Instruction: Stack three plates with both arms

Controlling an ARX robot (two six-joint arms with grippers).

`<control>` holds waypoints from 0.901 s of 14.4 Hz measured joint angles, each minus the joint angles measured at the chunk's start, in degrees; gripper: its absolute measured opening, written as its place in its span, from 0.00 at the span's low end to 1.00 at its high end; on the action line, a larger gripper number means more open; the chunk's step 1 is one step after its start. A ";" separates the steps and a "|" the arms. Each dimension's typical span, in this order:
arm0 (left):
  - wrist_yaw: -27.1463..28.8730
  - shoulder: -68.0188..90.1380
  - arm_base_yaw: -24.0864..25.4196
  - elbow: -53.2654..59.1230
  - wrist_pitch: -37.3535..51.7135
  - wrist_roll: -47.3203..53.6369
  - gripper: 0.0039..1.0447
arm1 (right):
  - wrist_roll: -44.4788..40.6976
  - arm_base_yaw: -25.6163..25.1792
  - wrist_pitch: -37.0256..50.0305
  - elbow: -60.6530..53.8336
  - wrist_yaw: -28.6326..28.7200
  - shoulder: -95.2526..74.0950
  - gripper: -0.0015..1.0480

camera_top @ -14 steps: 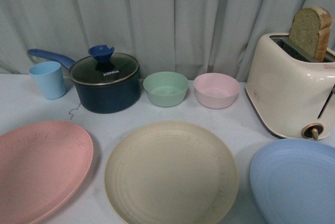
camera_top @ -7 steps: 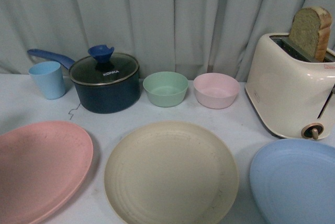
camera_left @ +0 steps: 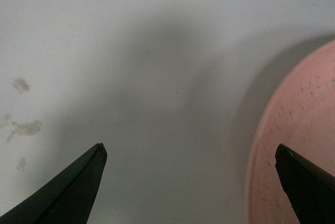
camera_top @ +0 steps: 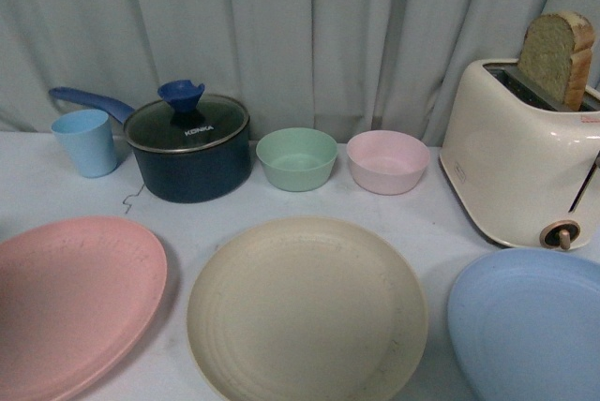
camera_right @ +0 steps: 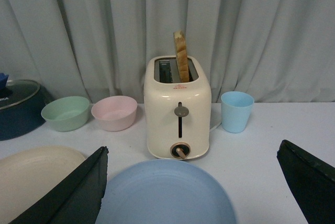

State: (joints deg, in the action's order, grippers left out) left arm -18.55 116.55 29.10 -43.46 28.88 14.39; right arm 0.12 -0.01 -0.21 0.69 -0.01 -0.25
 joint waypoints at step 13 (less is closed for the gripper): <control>-1.03 1.31 -0.74 4.09 2.62 1.18 0.32 | 0.00 0.00 0.00 0.00 0.00 0.00 0.94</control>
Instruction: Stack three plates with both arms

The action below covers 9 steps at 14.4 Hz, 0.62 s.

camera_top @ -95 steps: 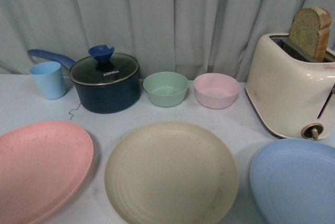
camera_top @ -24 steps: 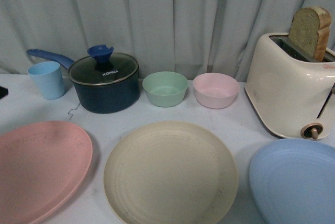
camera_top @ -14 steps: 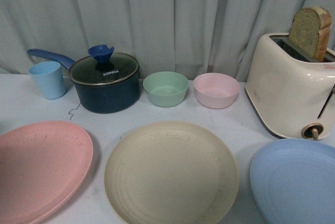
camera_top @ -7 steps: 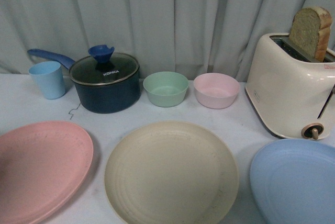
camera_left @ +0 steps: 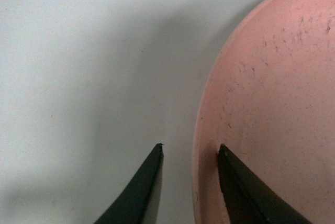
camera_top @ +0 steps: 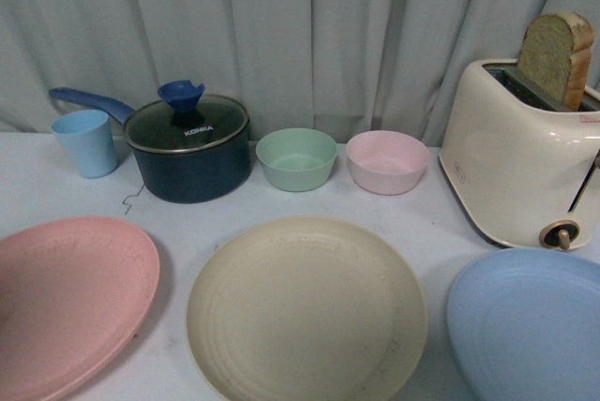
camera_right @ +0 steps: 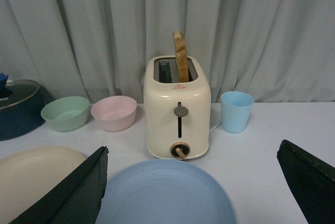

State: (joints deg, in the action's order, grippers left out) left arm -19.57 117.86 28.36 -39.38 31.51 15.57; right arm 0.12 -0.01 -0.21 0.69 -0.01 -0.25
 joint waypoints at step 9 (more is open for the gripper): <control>-0.57 -22.08 -1.27 -1.53 -14.71 -0.96 0.02 | 0.00 0.00 0.00 0.00 0.00 0.00 0.94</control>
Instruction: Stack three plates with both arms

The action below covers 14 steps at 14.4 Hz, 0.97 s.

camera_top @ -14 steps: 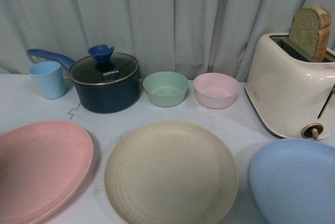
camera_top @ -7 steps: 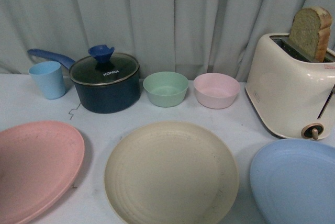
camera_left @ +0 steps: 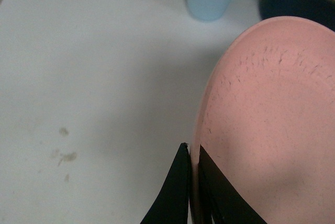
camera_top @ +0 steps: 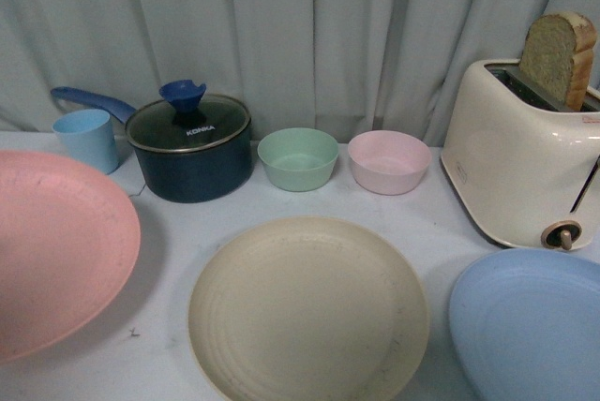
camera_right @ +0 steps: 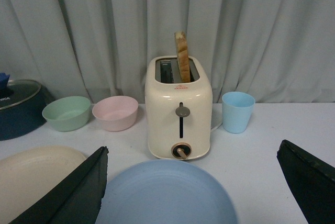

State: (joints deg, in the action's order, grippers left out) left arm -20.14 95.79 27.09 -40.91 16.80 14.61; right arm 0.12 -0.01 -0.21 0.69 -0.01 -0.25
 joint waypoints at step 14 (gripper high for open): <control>12.98 9.70 -41.16 -1.92 13.29 -24.90 0.02 | 0.00 0.00 0.00 0.00 0.00 0.00 0.94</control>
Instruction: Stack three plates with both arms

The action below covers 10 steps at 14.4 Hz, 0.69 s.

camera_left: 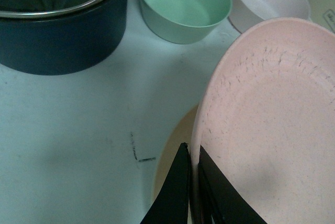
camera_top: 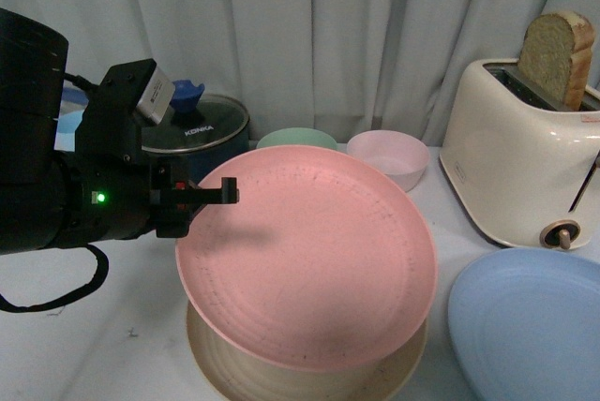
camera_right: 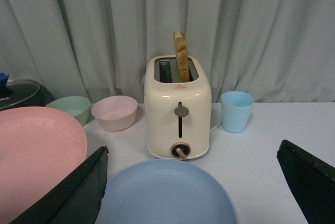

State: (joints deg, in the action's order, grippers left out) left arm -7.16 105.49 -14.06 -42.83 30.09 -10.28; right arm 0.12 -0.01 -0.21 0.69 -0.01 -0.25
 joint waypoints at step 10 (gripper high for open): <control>0.76 5.84 1.22 0.81 1.25 -0.22 0.02 | 0.00 0.00 0.00 0.00 0.00 0.00 0.94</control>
State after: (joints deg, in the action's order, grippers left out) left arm -6.39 111.33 -12.84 -42.02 31.33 -10.50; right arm 0.12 -0.01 -0.21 0.69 -0.01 -0.25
